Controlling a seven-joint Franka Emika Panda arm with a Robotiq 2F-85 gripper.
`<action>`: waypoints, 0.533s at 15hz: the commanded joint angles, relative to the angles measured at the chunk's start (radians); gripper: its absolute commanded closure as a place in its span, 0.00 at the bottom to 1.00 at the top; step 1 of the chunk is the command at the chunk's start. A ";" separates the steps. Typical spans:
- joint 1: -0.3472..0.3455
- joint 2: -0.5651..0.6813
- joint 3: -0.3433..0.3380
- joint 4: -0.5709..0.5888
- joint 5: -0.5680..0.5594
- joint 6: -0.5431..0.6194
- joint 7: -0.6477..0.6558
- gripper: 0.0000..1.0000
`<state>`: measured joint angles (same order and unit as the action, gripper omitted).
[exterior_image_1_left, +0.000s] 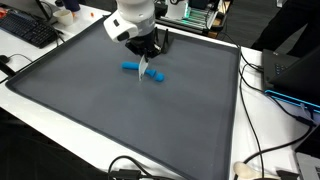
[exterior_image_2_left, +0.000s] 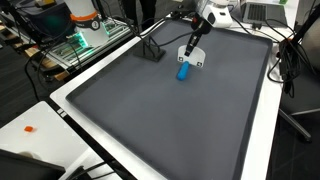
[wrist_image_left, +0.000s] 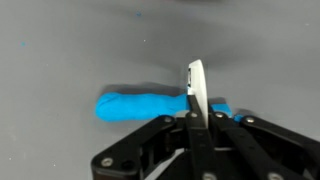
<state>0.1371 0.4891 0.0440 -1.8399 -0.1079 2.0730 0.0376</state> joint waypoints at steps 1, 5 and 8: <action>-0.016 -0.040 0.007 -0.027 0.004 -0.015 -0.024 0.99; -0.023 -0.063 0.007 -0.031 0.008 -0.013 -0.029 0.99; -0.030 -0.078 0.008 -0.033 0.014 -0.010 -0.037 0.99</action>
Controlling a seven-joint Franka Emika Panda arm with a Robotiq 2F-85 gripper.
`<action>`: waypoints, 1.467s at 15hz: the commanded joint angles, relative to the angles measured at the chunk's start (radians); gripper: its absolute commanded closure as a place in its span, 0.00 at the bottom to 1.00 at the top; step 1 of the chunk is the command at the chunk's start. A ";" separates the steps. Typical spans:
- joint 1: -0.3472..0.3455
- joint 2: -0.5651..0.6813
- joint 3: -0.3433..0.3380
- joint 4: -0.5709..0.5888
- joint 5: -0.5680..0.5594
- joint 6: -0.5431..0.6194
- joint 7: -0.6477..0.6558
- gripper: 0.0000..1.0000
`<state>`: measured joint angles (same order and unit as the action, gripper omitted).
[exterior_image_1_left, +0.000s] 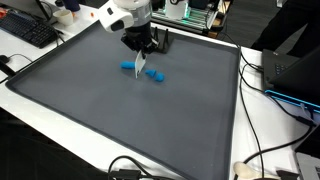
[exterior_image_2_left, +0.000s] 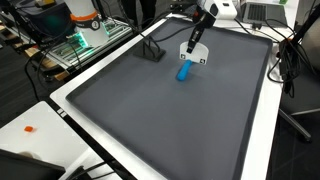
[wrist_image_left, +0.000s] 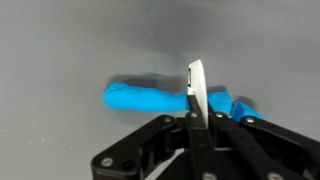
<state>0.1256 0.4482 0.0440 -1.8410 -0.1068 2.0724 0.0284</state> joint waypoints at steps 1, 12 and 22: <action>-0.020 -0.041 0.008 -0.032 0.012 -0.009 -0.030 0.99; -0.041 -0.043 -0.003 -0.028 0.001 0.006 -0.033 0.99; -0.046 -0.009 -0.003 -0.031 -0.001 0.031 -0.033 0.99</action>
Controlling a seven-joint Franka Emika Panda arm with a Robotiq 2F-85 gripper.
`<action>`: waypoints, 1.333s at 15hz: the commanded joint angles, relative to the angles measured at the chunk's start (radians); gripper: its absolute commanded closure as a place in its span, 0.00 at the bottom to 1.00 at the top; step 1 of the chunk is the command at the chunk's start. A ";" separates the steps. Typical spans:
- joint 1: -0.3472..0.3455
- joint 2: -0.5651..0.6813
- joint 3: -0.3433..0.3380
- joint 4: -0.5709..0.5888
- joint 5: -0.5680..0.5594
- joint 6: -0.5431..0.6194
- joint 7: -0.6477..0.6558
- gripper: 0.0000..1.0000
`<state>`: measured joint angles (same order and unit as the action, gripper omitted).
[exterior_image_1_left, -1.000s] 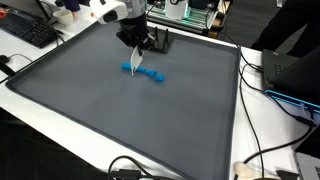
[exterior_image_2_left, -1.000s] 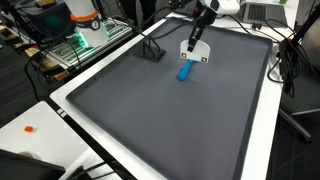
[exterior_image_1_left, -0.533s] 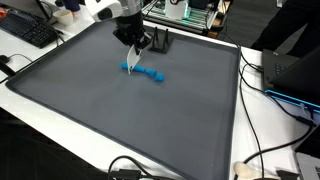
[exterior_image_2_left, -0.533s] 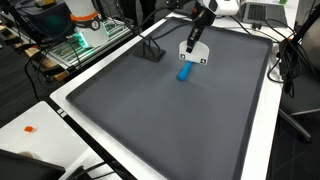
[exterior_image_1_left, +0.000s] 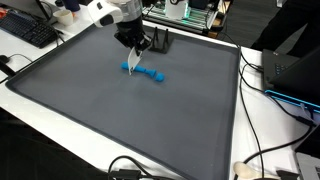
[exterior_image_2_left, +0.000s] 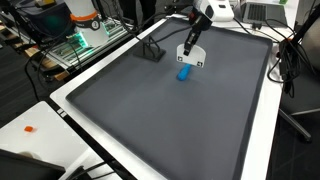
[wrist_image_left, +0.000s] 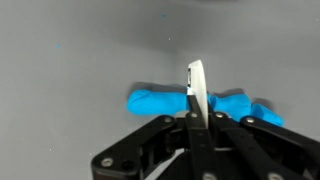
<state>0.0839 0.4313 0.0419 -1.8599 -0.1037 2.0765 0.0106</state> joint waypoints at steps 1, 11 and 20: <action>-0.004 0.012 -0.001 -0.012 -0.006 0.032 -0.015 0.99; 0.007 0.040 -0.011 -0.007 -0.036 0.073 -0.002 0.99; 0.012 0.076 -0.012 -0.008 -0.056 0.101 0.002 0.99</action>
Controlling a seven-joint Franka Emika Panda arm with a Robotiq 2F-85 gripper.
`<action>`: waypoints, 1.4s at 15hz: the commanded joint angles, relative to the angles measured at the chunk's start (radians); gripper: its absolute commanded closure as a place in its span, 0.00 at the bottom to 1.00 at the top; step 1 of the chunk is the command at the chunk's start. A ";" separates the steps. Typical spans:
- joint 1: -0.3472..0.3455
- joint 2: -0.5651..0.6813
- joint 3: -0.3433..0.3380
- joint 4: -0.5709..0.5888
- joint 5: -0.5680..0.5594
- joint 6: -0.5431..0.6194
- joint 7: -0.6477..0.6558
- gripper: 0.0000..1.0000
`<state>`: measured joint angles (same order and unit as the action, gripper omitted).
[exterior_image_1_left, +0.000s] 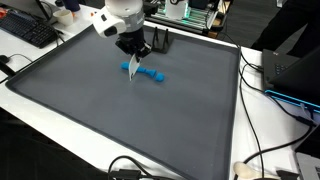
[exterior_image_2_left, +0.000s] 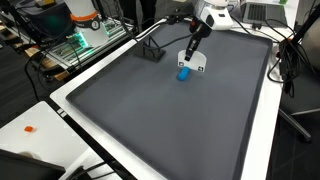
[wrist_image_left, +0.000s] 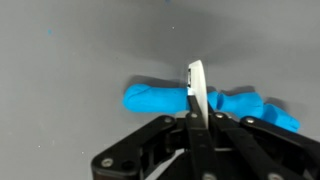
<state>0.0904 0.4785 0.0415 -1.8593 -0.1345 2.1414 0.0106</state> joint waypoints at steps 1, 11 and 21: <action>0.005 0.031 -0.012 -0.009 -0.023 0.035 0.001 0.99; -0.007 0.027 -0.008 -0.015 0.003 -0.037 -0.012 0.99; -0.011 0.010 -0.001 -0.014 0.012 -0.093 -0.024 0.99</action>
<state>0.0877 0.4901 0.0388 -1.8579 -0.1332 2.0773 0.0103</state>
